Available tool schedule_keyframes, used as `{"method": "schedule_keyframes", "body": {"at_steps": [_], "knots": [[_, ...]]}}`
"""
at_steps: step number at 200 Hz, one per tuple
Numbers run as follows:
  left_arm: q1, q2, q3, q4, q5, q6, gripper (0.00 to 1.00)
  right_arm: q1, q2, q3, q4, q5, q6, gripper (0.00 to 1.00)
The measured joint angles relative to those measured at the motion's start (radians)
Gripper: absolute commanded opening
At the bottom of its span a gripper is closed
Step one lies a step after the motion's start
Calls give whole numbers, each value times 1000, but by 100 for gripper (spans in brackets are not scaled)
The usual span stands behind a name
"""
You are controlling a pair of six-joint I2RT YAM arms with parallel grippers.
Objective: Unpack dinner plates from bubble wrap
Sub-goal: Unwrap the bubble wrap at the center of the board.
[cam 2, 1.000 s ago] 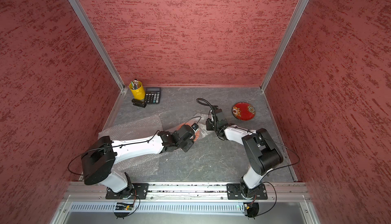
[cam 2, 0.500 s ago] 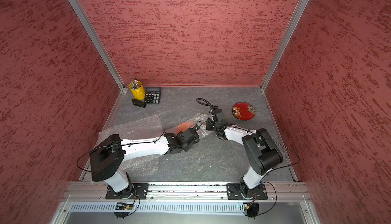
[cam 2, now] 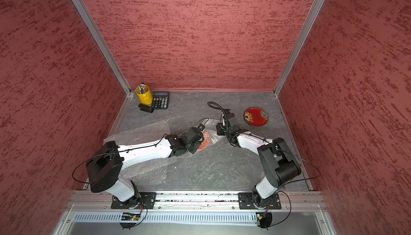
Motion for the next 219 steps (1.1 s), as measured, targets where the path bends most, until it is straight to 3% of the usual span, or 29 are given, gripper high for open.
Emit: {"method": "schedule_keyframes", "body": {"at_steps": [66, 114, 161, 219], "knots": [[168, -39, 5, 11, 145, 31, 0, 0, -40, -11, 23, -112, -12, 47], [256, 35, 103, 12, 172, 110, 0, 12, -36, -17, 64, -259, -15, 46], [314, 150, 217, 18, 114, 189, 0, 47, 38, -17, 87, -319, -13, 46], [334, 268, 315, 39, -58, 255, 0, 75, 122, -16, 90, -327, 3, 46]]}}
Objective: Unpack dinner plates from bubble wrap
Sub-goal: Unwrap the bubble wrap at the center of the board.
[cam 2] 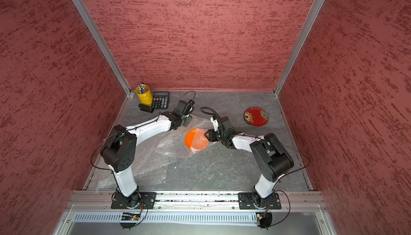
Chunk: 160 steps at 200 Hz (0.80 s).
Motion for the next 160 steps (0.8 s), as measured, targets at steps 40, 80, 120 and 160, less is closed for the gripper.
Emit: {"method": "schedule_keyframes", "body": {"at_steps": [40, 80, 120, 160], "knots": [[0, 45, 14, 48, -140, 11, 27, 3, 11, 0, 4, 2, 10, 46], [1, 48, 32, 84, -254, 11, 65, 3, 11, 0, 8, 4, 18, 46], [22, 13, 55, 39, -130, -61, 64, 3, 11, 0, 15, 13, 23, 46], [102, -54, 45, -36, 245, -227, 44, 3, 10, 0, 26, 19, 29, 46]]}}
